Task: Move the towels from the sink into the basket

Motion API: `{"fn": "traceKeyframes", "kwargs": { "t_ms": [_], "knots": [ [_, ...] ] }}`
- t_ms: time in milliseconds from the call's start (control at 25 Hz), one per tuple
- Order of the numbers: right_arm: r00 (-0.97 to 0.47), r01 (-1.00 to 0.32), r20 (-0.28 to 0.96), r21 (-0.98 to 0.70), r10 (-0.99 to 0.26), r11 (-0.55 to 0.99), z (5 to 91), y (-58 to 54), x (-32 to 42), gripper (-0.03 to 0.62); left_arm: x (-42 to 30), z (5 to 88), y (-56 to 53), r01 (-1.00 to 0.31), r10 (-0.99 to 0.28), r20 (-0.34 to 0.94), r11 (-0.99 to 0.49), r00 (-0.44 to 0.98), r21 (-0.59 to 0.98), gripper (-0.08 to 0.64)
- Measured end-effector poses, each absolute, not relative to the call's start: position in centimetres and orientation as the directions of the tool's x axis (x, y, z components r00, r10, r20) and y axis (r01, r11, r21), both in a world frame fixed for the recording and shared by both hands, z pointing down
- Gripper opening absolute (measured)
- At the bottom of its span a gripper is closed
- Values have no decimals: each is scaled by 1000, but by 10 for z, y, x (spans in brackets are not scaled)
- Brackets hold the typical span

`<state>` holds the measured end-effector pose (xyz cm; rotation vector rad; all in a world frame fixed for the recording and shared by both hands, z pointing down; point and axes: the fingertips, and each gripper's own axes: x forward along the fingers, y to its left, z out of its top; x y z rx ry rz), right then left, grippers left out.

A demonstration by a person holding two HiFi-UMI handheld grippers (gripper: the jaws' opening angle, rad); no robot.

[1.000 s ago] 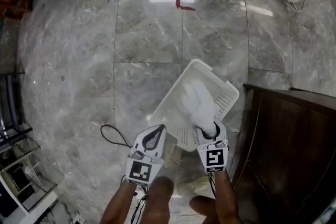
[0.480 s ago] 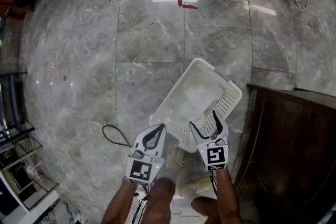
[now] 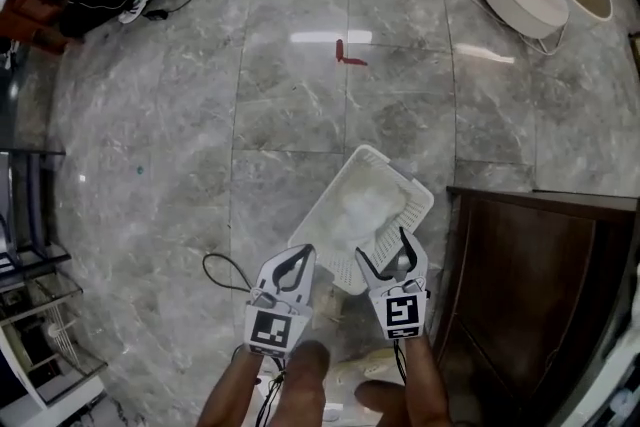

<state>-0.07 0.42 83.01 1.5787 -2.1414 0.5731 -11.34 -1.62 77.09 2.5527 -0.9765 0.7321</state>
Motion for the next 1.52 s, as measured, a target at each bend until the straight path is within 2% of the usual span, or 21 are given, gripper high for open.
{"fn": "traceKeyframes", "kwargs": {
  "t_ms": [80,360,680,840,1000,1160,1520],
  "knots": [
    [-256,-965,543,-91,-800,247,797,5,3,377,-108,741,-18,-657,-534,536,-752,653,52,9],
    [-213,-977,482,-81,-850,198,653,5,22,369,-81,609,-26,-632,-546,461,-774,700,42,9],
    [-162,-986,399,-22,-903,167,469,3,47,294,-66,453,-26,-598,-550,392,-802,738,0,9],
    [-144,-988,369,5,-918,157,393,10,59,237,-54,379,-24,-584,-556,346,-811,756,-28,9],
    [-124,-990,349,21,-929,140,327,27,72,178,-41,312,-8,-554,-541,309,-831,783,-52,9],
    [-78,-995,310,30,-948,92,268,50,85,152,-37,258,11,-525,-522,284,-848,804,-71,9],
    [-2,-999,258,31,-966,10,195,128,100,78,-42,182,65,-513,-526,246,-850,814,-118,9]
  ]
}}
